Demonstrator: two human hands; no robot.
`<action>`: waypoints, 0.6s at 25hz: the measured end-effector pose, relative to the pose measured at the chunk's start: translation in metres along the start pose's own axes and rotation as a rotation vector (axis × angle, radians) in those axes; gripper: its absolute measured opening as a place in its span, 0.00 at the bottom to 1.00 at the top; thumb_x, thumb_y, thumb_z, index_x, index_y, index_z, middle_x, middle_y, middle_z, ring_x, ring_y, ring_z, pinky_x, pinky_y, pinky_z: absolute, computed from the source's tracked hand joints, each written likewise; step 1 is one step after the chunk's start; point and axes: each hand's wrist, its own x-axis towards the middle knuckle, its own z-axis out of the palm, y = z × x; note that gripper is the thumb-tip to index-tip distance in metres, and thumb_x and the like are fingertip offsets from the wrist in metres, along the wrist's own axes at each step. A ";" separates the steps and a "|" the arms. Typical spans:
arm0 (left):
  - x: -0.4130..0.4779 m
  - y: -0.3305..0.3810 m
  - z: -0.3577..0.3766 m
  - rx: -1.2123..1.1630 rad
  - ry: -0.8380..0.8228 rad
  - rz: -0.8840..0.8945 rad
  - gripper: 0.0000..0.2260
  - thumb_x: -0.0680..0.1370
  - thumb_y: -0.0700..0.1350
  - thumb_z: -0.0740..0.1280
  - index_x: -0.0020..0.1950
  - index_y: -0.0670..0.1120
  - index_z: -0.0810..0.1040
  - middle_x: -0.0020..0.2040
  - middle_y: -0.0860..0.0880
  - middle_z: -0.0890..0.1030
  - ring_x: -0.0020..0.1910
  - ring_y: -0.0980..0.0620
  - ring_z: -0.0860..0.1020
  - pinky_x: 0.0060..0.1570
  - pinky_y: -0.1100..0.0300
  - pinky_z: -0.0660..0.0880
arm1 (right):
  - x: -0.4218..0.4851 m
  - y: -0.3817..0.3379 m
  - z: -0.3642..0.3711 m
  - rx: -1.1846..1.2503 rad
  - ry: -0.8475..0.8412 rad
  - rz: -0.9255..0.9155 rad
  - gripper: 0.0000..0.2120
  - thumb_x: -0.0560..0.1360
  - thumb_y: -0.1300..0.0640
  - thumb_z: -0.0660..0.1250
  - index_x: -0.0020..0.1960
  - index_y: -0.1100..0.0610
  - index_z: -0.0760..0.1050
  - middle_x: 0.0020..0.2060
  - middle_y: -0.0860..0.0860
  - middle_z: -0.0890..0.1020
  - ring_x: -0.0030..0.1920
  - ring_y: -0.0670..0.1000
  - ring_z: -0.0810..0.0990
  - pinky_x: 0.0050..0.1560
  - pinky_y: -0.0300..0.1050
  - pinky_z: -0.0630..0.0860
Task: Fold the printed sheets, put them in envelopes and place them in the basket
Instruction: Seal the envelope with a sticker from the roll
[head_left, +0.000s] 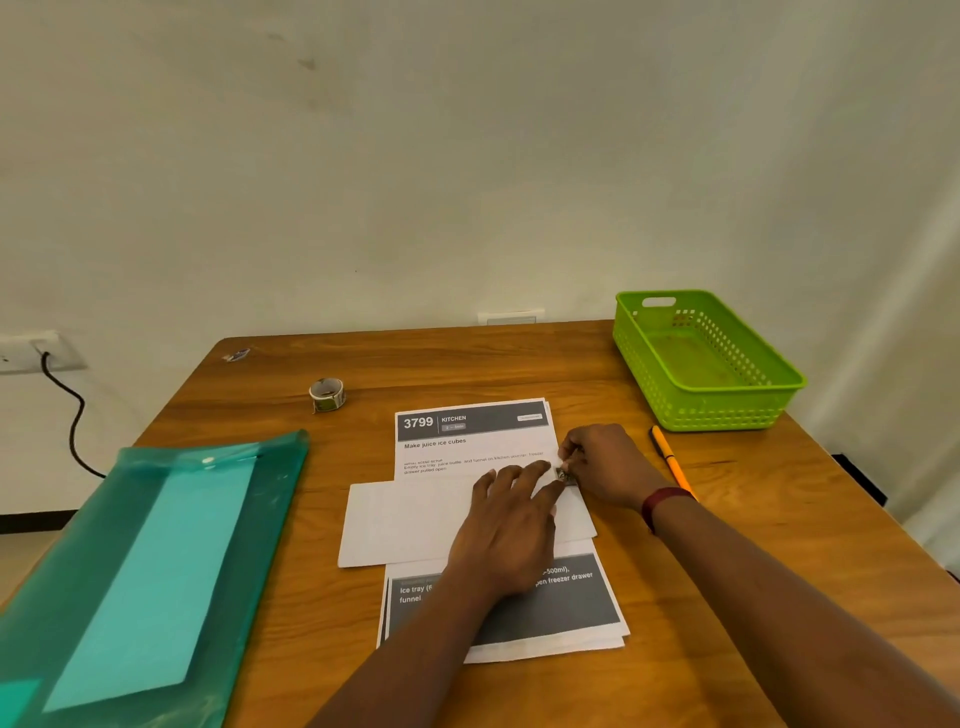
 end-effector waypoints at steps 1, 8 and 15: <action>0.000 0.000 0.000 0.002 -0.007 0.009 0.22 0.82 0.52 0.52 0.76 0.52 0.63 0.78 0.50 0.60 0.76 0.45 0.60 0.75 0.43 0.54 | -0.001 0.002 0.000 0.050 0.017 0.018 0.05 0.75 0.63 0.69 0.50 0.59 0.81 0.46 0.55 0.84 0.47 0.53 0.81 0.48 0.43 0.77; 0.000 0.001 -0.003 0.007 -0.040 0.038 0.22 0.83 0.50 0.50 0.77 0.51 0.61 0.78 0.51 0.62 0.76 0.47 0.59 0.75 0.42 0.51 | -0.002 0.006 0.009 0.190 0.130 0.131 0.06 0.72 0.62 0.72 0.43 0.52 0.78 0.35 0.45 0.79 0.37 0.45 0.77 0.38 0.34 0.72; 0.001 0.002 -0.001 -0.027 -0.028 0.019 0.21 0.82 0.50 0.52 0.75 0.51 0.63 0.76 0.51 0.65 0.75 0.46 0.61 0.74 0.42 0.54 | -0.009 0.005 0.018 0.279 0.237 0.182 0.05 0.71 0.61 0.74 0.45 0.55 0.80 0.36 0.48 0.80 0.37 0.46 0.77 0.35 0.33 0.69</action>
